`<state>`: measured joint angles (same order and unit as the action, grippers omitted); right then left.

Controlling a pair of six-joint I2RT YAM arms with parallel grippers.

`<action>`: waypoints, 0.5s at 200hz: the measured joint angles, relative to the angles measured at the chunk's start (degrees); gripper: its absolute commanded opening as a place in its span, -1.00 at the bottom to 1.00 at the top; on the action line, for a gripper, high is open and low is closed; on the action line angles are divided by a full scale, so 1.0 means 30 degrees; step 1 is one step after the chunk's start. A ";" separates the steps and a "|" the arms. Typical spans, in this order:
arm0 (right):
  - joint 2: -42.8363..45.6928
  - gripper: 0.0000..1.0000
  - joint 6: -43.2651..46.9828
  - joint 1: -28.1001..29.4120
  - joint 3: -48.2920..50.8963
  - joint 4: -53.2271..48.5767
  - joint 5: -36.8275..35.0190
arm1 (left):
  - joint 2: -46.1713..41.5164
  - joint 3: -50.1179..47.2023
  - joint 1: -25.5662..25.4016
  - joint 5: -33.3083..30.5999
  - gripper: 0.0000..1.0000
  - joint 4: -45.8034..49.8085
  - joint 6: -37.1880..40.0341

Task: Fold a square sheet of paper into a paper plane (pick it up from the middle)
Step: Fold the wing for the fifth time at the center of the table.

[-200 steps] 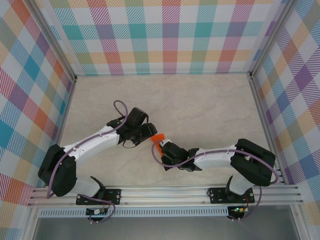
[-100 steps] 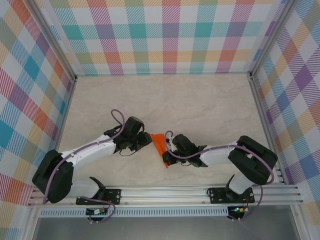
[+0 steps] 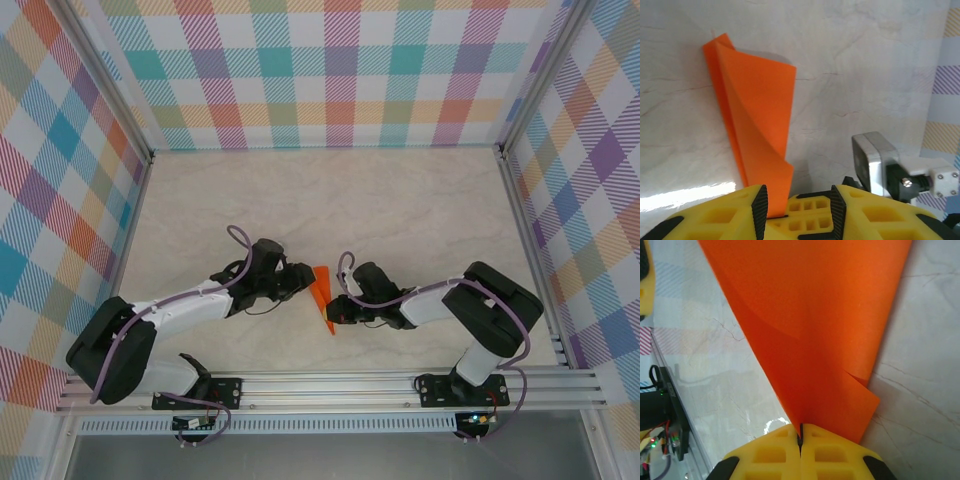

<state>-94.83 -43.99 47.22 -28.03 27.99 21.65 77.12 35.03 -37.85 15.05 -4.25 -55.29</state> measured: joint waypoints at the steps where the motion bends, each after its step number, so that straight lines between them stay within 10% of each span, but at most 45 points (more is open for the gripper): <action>1: 0.0000 -0.92 -0.0058 -0.0007 0.0015 0.0044 0.0015 | 0.0029 -0.0007 0.0000 0.0015 -0.18 -0.0036 -0.0007; 100: -0.0350 -0.87 -0.1705 -0.0211 0.0707 0.1989 0.0532 | 0.2965 -0.0095 0.0000 0.2149 -0.12 -0.4022 0.0000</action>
<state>-95.88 -49.10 46.59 -25.91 33.95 23.24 86.02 34.74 -37.85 21.50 -16.32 -55.29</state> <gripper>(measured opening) 0.061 0.439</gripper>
